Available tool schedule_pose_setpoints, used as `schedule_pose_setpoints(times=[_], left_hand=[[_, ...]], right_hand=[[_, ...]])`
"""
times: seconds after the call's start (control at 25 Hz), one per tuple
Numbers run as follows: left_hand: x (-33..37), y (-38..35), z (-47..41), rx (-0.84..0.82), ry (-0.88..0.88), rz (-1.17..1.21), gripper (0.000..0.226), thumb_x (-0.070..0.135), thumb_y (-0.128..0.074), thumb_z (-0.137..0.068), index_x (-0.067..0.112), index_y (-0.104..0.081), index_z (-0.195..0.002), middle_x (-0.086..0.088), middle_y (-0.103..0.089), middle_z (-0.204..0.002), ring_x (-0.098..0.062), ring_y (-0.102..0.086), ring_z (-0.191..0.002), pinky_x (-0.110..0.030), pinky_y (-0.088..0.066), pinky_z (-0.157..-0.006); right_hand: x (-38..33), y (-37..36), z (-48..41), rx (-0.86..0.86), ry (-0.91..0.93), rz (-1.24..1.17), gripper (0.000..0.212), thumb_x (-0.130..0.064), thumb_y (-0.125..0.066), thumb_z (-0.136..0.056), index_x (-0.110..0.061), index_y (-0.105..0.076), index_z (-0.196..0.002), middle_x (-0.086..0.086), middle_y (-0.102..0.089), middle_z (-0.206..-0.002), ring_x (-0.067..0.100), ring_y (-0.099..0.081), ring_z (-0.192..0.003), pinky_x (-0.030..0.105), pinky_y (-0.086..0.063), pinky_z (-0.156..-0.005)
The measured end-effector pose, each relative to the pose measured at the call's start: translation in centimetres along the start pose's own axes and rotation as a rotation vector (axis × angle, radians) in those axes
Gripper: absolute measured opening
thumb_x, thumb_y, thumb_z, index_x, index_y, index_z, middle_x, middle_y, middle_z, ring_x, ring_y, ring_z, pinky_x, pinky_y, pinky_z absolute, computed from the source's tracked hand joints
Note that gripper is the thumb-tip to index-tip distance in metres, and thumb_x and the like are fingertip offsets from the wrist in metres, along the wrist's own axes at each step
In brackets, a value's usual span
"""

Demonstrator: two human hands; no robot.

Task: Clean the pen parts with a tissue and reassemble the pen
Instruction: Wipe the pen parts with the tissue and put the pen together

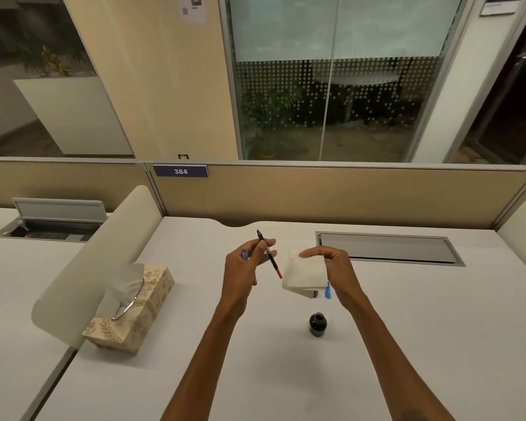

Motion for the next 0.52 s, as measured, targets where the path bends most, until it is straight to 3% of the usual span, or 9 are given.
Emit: schedule_pose_setpoints(times=[0.12,0.28,0.36,0.44,0.52], left_hand=[[1.0,-0.2,-0.2,0.014,-0.034,-0.016,0.024,0.031,-0.052,-0.102,0.016,-0.069,-0.107,0.006,-0.077,-0.104,-0.01,-0.075,-0.095,-0.02,-0.032,-0.045],[0.4,-2.4,0.1,-0.053,-0.003,-0.077,0.023,0.035,-0.057,-0.099,0.02,-0.071,-0.109,0.005,-0.078,-0.098,-0.011,-0.075,-0.091,-0.02,-0.035,-0.046],[-0.3,-3.5,0.3,-0.075,0.019,-0.101,0.024,0.035,-0.059,-0.097,0.019,-0.072,-0.109,0.004,-0.078,-0.096,-0.011,-0.075,-0.089,-0.019,-0.038,-0.048],[-0.8,-4.4,0.5,-0.082,0.026,-0.104,0.024,0.034,-0.061,-0.096,0.018,-0.073,-0.108,0.003,-0.078,-0.094,-0.01,-0.075,-0.086,-0.014,-0.042,-0.047],[-1.1,-5.2,0.6,-0.093,0.023,-0.102,0.024,0.034,-0.062,-0.095,0.017,-0.074,-0.107,0.004,-0.078,-0.092,-0.008,-0.075,-0.084,-0.01,-0.045,-0.051]], right_hand=[[-0.5,0.2,-0.2,-0.032,0.052,0.169,0.042,0.006,-0.049,-0.09,-0.025,-0.077,-0.084,-0.016,-0.073,-0.095,0.01,-0.068,-0.087,0.018,-0.055,-0.062],[-0.1,0.4,-0.2,-0.046,-0.007,0.019,0.025,-0.014,-0.057,-0.095,-0.026,-0.077,-0.086,-0.002,-0.074,-0.098,0.023,-0.07,-0.093,0.02,-0.057,-0.068],[-0.3,0.6,0.0,-0.047,-0.012,-0.017,0.024,-0.021,-0.056,-0.097,-0.031,-0.076,-0.087,-0.009,-0.073,-0.099,0.021,-0.068,-0.095,0.022,-0.057,-0.071],[-1.4,0.9,0.2,-0.056,0.089,0.035,0.027,-0.014,-0.058,-0.095,-0.036,-0.071,-0.105,-0.018,-0.067,-0.11,0.015,-0.064,-0.1,0.025,-0.057,-0.078],[-1.9,1.6,0.4,-0.026,0.116,-0.032,0.045,-0.01,-0.065,-0.091,-0.036,-0.059,-0.127,-0.015,-0.065,-0.118,0.015,-0.064,-0.102,0.028,-0.058,-0.083]])
Point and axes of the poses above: each hand's wrist, its own z-axis away from the middle knuckle, its own y-axis out of the back of the hand, x = y × z, the point moved 10 cm from there along -z, towards the middle knuckle
